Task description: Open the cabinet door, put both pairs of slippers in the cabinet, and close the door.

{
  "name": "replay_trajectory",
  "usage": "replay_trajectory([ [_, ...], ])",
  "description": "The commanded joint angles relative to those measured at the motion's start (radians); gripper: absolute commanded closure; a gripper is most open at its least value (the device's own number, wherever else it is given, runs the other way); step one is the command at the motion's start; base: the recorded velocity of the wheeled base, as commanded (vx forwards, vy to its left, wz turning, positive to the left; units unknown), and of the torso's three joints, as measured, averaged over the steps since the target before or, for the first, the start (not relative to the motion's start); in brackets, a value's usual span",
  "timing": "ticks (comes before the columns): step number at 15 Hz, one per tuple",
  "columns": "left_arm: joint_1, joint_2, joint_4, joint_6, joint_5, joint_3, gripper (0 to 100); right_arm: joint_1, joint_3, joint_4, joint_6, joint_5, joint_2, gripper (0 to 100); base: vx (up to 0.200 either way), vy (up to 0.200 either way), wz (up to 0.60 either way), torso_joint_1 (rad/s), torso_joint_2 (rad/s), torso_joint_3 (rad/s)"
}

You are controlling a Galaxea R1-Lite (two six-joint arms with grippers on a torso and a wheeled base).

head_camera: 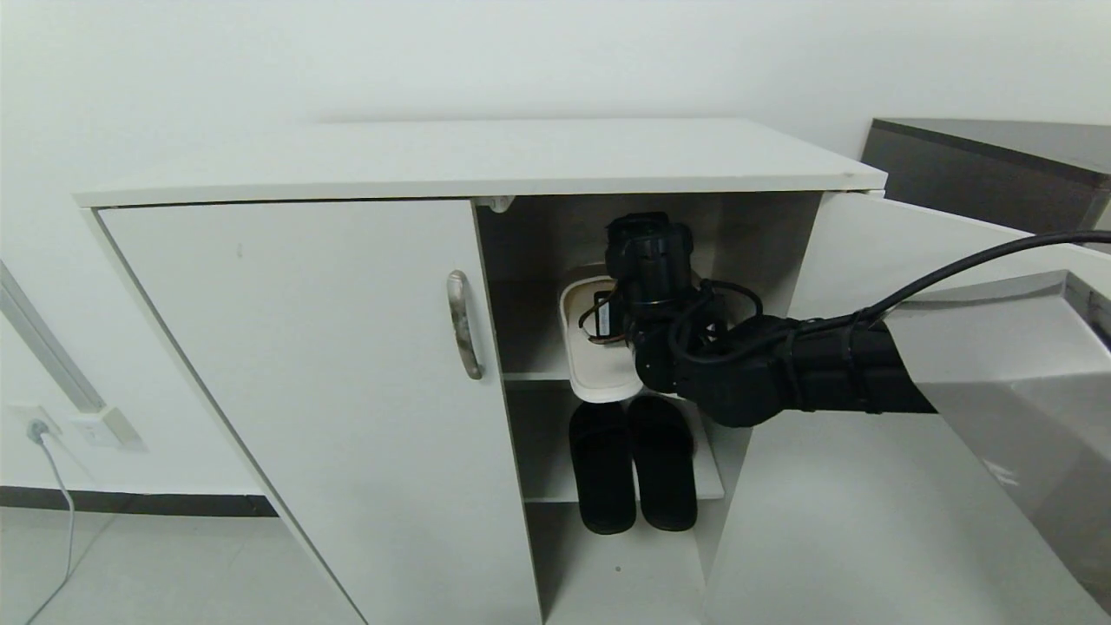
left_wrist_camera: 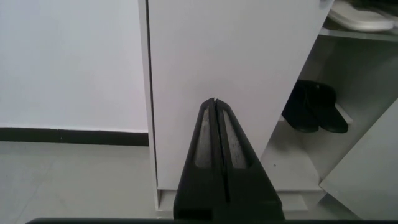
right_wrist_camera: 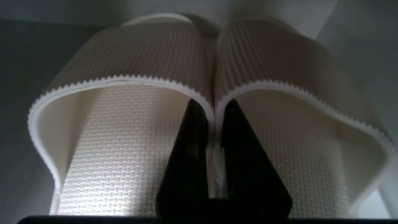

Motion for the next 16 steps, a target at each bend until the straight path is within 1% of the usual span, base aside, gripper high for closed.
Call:
replay_trajectory([
  [1, 0.001, 0.001, 0.0, -0.001, 0.0, 0.0, 100, -0.01, -0.04, -0.001, 0.0, 0.001, 0.032, 100, 0.0, 0.0, 0.0, 0.0, 0.0, 0.0],
  [7, 0.001, 0.001, 0.0, -0.001, 0.0, 0.001, 100, -0.024, -0.103, 0.044, 0.002, 0.007, 0.067, 100, 0.0, 0.0, 0.0, 0.0, 0.0, 0.0],
  [13, 0.001, 0.001, 0.0, -0.001, 0.0, 0.0, 100, -0.028, -0.103, 0.053, 0.003, 0.016, 0.075, 100, 0.0, 0.0, 0.0, 0.0, 0.0, 0.0],
  [16, 0.001, 0.001, 0.0, -0.001, 0.002, 0.0, 100, -0.024, -0.08, 0.053, 0.008, 0.015, 0.069, 100, 0.0, 0.0, 0.0, 0.0, 0.0, 0.0],
])
